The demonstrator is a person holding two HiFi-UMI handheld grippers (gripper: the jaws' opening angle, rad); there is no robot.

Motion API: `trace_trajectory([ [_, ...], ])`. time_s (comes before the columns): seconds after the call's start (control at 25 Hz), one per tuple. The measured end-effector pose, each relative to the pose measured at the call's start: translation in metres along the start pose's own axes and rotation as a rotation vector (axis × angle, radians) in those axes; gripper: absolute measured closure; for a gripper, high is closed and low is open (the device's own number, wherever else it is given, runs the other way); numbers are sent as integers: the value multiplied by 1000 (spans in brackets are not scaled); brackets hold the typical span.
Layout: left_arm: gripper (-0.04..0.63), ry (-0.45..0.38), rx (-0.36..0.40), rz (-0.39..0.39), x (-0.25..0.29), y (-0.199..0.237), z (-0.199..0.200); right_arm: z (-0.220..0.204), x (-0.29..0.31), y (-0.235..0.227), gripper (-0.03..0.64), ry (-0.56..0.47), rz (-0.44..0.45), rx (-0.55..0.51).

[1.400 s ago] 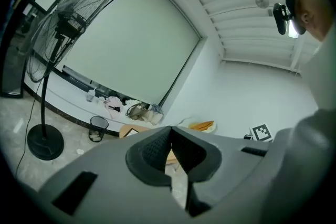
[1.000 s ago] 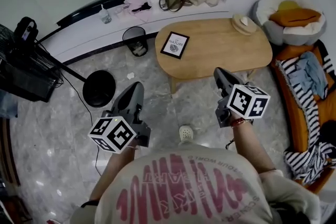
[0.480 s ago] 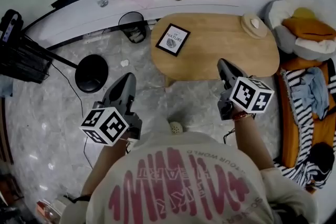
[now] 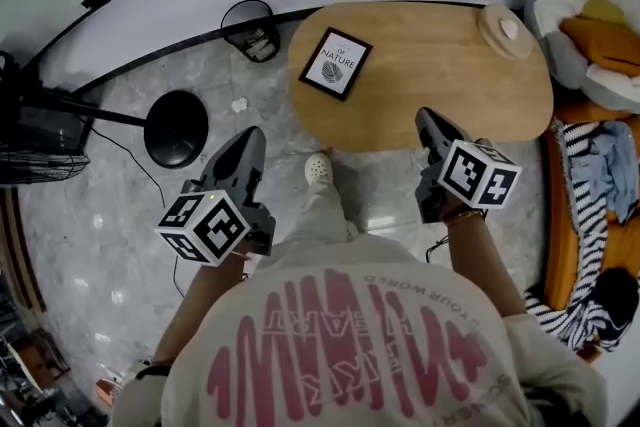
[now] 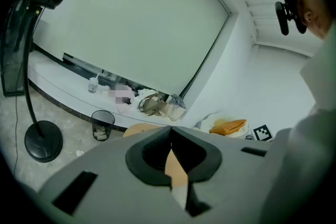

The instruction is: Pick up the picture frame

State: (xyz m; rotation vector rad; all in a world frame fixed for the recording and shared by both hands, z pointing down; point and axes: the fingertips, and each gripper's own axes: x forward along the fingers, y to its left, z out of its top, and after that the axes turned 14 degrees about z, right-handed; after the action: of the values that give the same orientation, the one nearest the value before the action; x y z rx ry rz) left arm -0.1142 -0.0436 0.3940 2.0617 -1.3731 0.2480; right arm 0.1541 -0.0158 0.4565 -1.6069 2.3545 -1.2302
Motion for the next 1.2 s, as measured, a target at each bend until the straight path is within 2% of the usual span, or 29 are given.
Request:
trace_trajectory([
  [0.32, 592, 96, 18, -32, 93, 22, 40, 27, 86, -22, 612, 31, -25, 67],
  [0.48, 592, 151, 88, -40, 137, 41, 46, 29, 124, -48, 612, 52, -82, 105],
  [0.56, 592, 175, 96, -43, 158, 51, 48, 30, 143, -63, 612, 57, -104, 137],
  [0.72, 592, 239, 49, -46, 191, 61, 44, 20, 167, -86, 612, 105, -146, 184],
  [0.92, 592, 299, -2, -25, 212, 73, 26, -8, 195, -104, 612, 195, -156, 258],
  [1.2, 592, 343, -71, 66, 223, 98, 6, -54, 234, -143, 612, 358, -172, 282],
])
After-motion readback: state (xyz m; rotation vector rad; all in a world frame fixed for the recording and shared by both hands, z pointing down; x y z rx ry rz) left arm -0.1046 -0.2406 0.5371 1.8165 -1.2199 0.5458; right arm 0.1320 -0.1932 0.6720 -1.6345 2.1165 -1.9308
